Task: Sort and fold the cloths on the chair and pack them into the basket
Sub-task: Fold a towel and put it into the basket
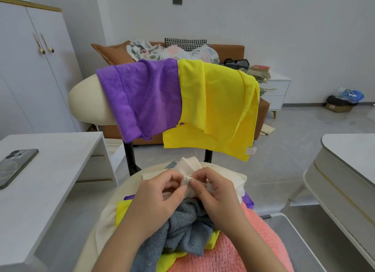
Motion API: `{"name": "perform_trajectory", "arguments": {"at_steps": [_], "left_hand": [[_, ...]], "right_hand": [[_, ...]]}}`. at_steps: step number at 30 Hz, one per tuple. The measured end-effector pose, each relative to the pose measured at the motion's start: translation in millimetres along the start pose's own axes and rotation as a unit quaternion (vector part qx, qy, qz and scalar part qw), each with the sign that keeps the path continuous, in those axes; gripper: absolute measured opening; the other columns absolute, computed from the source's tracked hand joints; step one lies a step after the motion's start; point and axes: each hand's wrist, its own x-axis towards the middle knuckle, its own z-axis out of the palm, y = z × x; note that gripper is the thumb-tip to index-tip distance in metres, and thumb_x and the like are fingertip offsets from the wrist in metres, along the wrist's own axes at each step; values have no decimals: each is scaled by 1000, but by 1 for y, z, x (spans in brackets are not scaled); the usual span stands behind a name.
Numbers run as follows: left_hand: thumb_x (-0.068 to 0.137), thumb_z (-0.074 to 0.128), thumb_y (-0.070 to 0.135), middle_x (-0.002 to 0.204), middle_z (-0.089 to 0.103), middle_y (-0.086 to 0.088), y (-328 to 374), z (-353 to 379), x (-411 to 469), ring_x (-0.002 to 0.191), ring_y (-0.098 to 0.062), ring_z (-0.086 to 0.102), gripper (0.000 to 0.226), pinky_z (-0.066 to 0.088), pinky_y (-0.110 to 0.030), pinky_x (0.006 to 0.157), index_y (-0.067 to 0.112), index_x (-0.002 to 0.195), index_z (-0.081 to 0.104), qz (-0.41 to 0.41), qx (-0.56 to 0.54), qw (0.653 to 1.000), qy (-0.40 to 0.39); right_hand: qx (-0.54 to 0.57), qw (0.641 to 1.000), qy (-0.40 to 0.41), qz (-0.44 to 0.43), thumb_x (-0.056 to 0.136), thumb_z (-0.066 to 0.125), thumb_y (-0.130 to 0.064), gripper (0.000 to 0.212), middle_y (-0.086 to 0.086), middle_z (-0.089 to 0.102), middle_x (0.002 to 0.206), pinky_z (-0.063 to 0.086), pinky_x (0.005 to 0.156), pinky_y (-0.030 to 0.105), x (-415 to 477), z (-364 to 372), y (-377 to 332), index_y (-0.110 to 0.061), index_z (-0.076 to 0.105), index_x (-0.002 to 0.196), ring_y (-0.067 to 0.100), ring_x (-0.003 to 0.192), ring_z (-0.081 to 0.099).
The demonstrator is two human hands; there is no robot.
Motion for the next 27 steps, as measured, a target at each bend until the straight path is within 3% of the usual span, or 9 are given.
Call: {"name": "perform_trajectory", "arguments": {"at_steps": [6, 10, 13, 16, 19, 21, 23, 27], "left_hand": [[85, 66, 15, 78, 70, 17, -4, 4, 2, 75, 3, 67, 8, 47, -7, 63, 22, 83, 65, 0, 15, 999, 34], [82, 66, 12, 72, 68, 1, -15, 4, 6, 62, -13, 61, 16, 47, -23, 60, 23, 77, 56, -7, 70, 995, 64], [80, 61, 9, 68, 62, -6, -23, 2, 8, 56, -12, 50, 19, 38, -20, 53, 25, 76, 51, -15, 86, 992, 96], [82, 57, 5, 68, 59, -2, -30, -2, 9, 60, -9, 48, 21, 35, -19, 54, 25, 78, 52, -38, 92, 987, 127], [83, 52, 0, 71, 59, 4, -31, -12, 8, 66, -6, 49, 21, 34, -15, 55, 20, 79, 57, -63, 90, 978, 178], [84, 49, -1, 73, 58, 4, -28, -22, 10, 70, -12, 49, 19, 35, -19, 58, 15, 81, 58, -86, 80, 971, 210], [86, 47, 0, 75, 57, 2, -23, -36, 12, 74, -18, 50, 16, 37, -25, 61, 12, 86, 59, -100, 80, 967, 221], [86, 48, 10, 85, 61, -7, 9, -77, 20, 83, -24, 51, 13, 35, -31, 67, 9, 88, 61, -89, 111, 955, 260]], "right_hand": [[-32, 999, 21, -10, 85, 62, -28, 4, -12, 61, 80, 42, 69, 14, 1, 0, 4, -26, 64, 81, 7, 80, 59], [-100, 992, 81, 1, 87, 63, -32, 4, -12, 53, 88, 38, 71, 9, 4, -8, 9, -28, 63, 86, 1, 87, 53], [-158, 983, 88, 46, 93, 54, -35, 25, -9, 50, 72, 35, 62, 15, 6, -21, 21, -26, 50, 71, 2, 71, 50], [-222, 963, 79, 127, 97, 40, -41, 42, -5, 44, 57, 30, 55, 31, 3, -30, 37, -19, 37, 61, 11, 59, 44], [-164, 965, 113, 172, 101, 34, -35, 42, -3, 44, 60, 31, 56, 29, -1, -39, 45, -19, 37, 62, 17, 61, 42], [-143, 966, 118, 180, 102, 33, -33, 41, -2, 44, 63, 31, 57, 25, 3, -50, 41, -18, 37, 64, 14, 61, 41], [-139, 968, 116, 173, 102, 35, -32, 41, -2, 41, 62, 29, 57, 31, 13, -66, 33, -17, 35, 63, 14, 60, 38], [-137, 971, 145, 130, 97, 48, -34, 39, 0, 39, 60, 26, 56, 33, 43, -110, -1, -10, 43, 66, 14, 60, 37]]}}
